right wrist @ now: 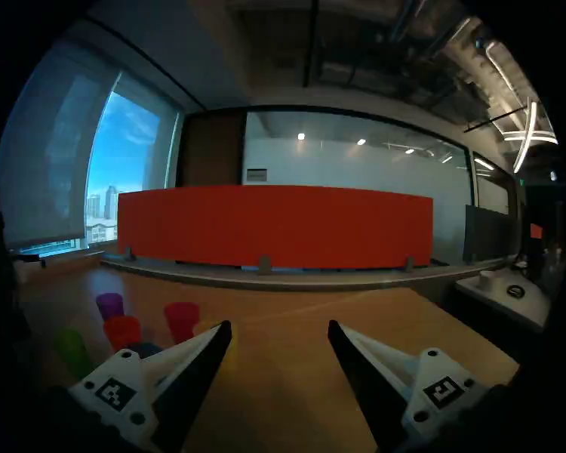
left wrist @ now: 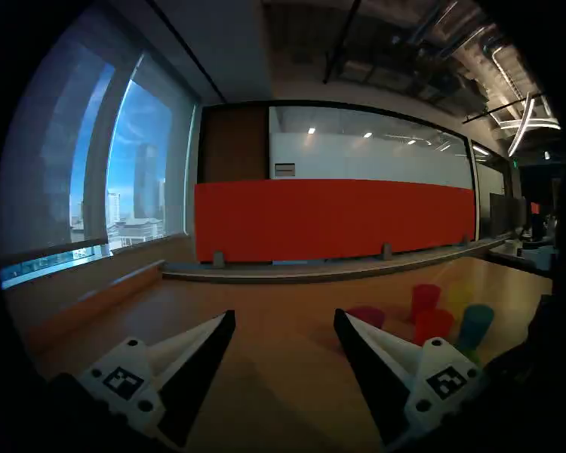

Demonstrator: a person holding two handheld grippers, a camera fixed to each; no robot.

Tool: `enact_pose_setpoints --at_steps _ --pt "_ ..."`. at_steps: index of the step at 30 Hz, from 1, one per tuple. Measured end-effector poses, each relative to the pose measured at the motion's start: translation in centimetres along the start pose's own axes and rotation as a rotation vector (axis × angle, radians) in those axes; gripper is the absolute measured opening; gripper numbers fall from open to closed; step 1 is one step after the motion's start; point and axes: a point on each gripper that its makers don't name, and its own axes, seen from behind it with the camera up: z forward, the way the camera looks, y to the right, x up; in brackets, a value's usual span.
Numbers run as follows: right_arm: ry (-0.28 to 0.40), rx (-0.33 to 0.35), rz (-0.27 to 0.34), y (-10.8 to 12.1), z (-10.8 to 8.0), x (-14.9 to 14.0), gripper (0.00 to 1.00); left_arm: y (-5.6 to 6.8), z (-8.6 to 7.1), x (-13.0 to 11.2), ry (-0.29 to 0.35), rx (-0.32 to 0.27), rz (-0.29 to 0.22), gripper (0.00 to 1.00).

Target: Pour water

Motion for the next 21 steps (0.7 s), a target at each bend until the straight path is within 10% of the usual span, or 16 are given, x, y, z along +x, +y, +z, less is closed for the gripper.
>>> enact_pose_setpoints --at_steps 21 --pt "-0.014 0.096 0.033 -0.8 0.3 11.3 0.99 3.2 1.2 12.0 -0.042 -0.161 0.018 0.97"
